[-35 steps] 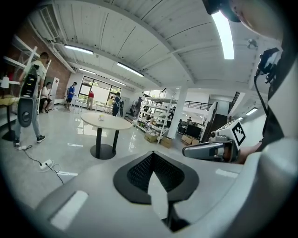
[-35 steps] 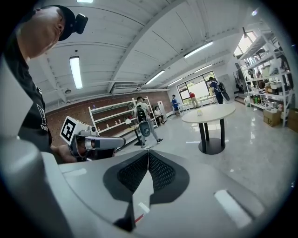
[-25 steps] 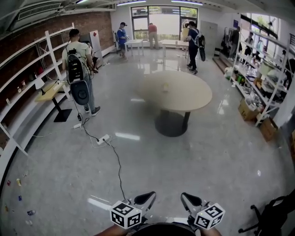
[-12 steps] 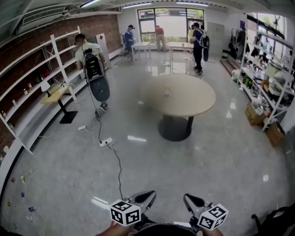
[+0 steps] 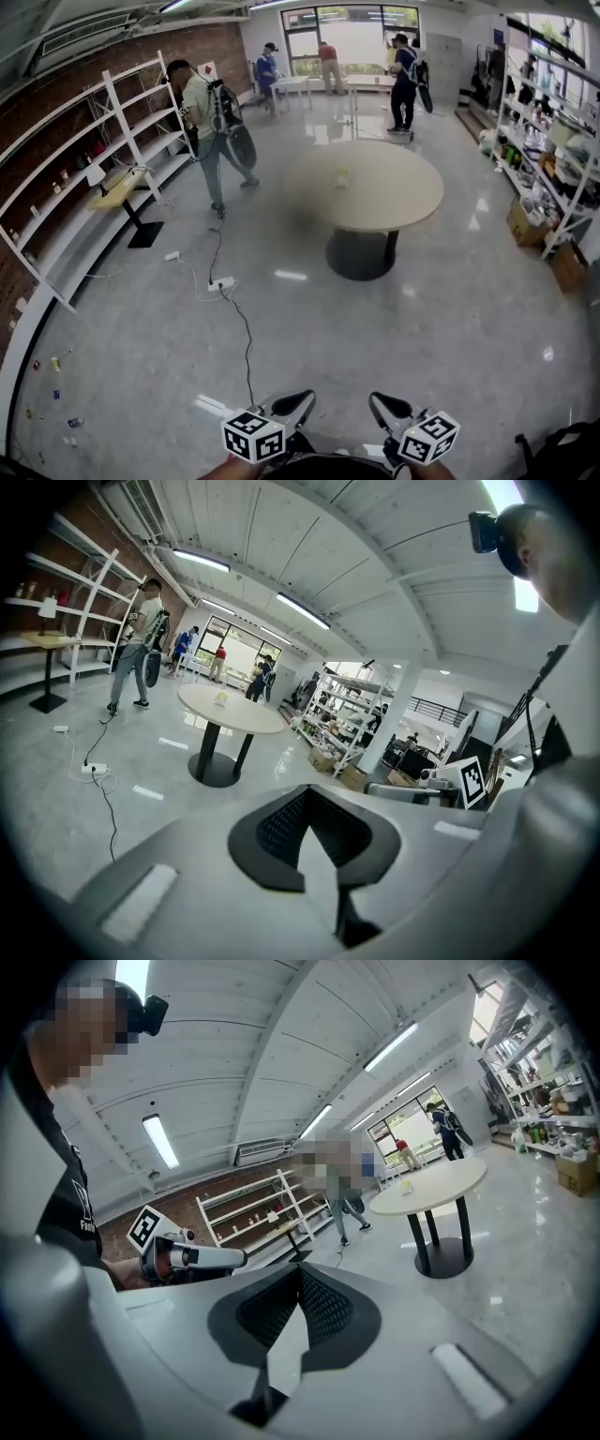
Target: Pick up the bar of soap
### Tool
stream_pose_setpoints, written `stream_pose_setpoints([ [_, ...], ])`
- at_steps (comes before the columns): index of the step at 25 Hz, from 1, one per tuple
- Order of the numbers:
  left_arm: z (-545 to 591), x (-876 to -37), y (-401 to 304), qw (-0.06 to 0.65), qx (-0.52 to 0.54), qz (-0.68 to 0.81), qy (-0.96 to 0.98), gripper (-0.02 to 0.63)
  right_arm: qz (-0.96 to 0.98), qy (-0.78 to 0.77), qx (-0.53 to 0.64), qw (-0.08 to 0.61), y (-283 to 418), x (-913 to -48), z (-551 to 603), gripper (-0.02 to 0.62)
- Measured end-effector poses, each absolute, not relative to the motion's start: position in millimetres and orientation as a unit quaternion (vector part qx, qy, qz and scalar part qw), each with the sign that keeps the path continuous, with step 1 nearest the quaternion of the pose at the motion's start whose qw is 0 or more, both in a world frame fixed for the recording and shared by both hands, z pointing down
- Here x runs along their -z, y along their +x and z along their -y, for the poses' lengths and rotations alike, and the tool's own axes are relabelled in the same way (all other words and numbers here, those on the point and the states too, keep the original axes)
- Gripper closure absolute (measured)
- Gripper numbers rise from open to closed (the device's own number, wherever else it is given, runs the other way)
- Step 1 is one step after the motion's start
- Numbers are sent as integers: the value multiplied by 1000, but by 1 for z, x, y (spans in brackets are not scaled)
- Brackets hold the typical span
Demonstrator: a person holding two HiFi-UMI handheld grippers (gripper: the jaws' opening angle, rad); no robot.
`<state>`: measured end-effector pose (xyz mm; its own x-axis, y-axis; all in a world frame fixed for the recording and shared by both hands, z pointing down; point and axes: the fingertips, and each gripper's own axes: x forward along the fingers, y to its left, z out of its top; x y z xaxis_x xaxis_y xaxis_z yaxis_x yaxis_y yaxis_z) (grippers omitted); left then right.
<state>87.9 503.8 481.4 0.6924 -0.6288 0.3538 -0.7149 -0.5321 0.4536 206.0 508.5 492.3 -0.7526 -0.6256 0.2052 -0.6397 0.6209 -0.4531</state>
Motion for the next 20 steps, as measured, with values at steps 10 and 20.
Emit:
stream_pose_setpoints([
  [10,-432,-472,73,274,-77,354,891,598,893,372,-250,30,183,-484,-447,589],
  [20,-335,-471,-13,261,-73,344,899,598,889,386,-243,47,91,-475,-359,589],
])
